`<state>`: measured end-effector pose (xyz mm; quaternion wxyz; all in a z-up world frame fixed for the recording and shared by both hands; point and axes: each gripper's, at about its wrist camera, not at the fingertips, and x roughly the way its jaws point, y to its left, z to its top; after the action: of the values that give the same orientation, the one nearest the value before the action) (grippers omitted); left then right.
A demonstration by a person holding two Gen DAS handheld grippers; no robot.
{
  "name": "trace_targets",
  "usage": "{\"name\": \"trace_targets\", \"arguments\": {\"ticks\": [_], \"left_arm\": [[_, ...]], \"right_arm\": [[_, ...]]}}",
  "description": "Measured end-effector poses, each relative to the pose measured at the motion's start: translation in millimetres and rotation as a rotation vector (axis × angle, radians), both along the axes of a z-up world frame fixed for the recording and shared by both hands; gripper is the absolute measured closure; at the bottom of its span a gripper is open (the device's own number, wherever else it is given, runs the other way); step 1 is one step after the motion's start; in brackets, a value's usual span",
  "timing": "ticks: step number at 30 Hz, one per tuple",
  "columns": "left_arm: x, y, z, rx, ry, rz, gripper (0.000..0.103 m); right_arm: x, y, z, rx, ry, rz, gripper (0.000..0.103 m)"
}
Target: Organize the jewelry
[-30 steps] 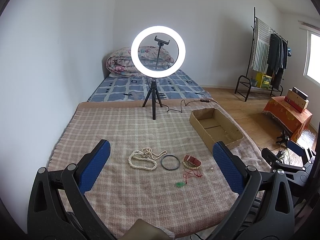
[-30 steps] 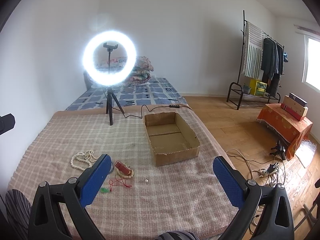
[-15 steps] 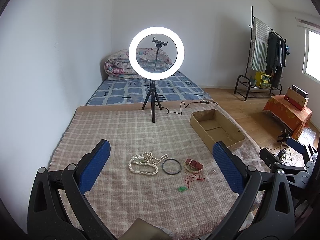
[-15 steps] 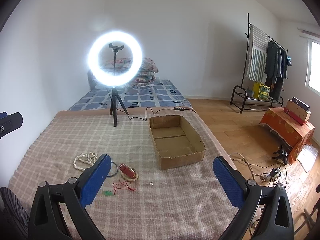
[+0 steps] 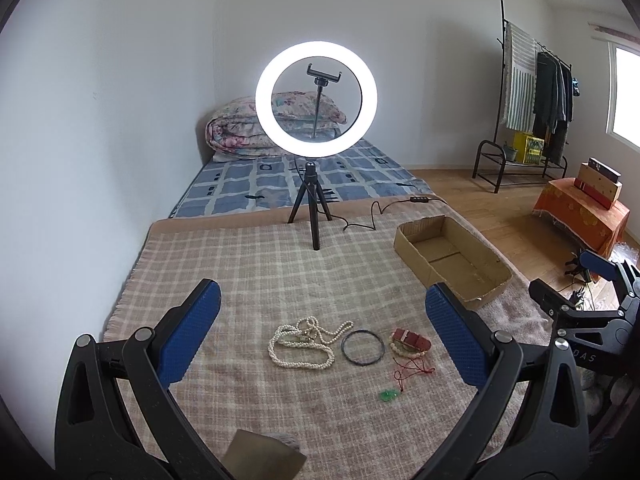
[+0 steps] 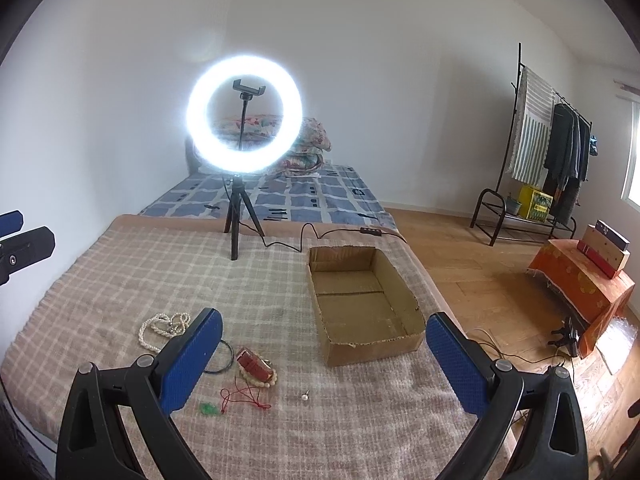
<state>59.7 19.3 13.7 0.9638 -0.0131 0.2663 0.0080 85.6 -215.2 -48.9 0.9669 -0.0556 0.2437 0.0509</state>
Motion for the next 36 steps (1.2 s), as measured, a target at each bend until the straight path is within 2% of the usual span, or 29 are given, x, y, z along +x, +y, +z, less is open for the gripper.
{"name": "trace_targets", "arguments": {"ticks": [6, 9, 13, 16, 22, 29, 32, 34, 36], "left_arm": [[29.2, 13.3, -7.7, 0.003, 0.019, -0.009, 0.0], [42.7, 19.8, -14.1, -0.006, 0.026, -0.007, 0.0], [55.8, 30.6, -26.9, 0.02, 0.022, 0.023, 0.0], [66.9, 44.1, -38.9, -0.007, 0.048, 0.032, 0.0], [92.1, 74.7, -78.6, -0.089, 0.174, 0.066, 0.006], [109.0, 87.6, -122.1, -0.088, 0.289, 0.104, 0.006], [115.3, 93.2, -139.9, -0.132, 0.347, 0.093, 0.006], [120.1, 96.1, -151.9, -0.16, 0.393, 0.091, 0.024], [122.5, 96.6, -164.5, -0.186, 0.429, 0.087, 0.027]], "right_arm": [[32.2, -7.4, -11.6, 0.017, 0.024, 0.059, 0.0], [46.6, -9.0, -20.0, 0.055, 0.035, 0.104, 0.002], [63.8, -5.9, -35.1, 0.104, 0.064, 0.152, 0.003], [72.5, 0.7, -48.9, 0.113, 0.096, 0.195, 0.005], [86.6, 8.1, -79.5, 0.094, 0.19, 0.249, 0.008], [97.6, 22.8, -106.3, 0.082, 0.278, 0.33, 0.012], [97.1, 35.1, -116.4, 0.05, 0.296, 0.391, 0.016], [97.1, 44.8, -123.9, 0.006, 0.304, 0.414, 0.018], [99.4, 50.7, -132.4, -0.025, 0.327, 0.426, 0.02]]}}
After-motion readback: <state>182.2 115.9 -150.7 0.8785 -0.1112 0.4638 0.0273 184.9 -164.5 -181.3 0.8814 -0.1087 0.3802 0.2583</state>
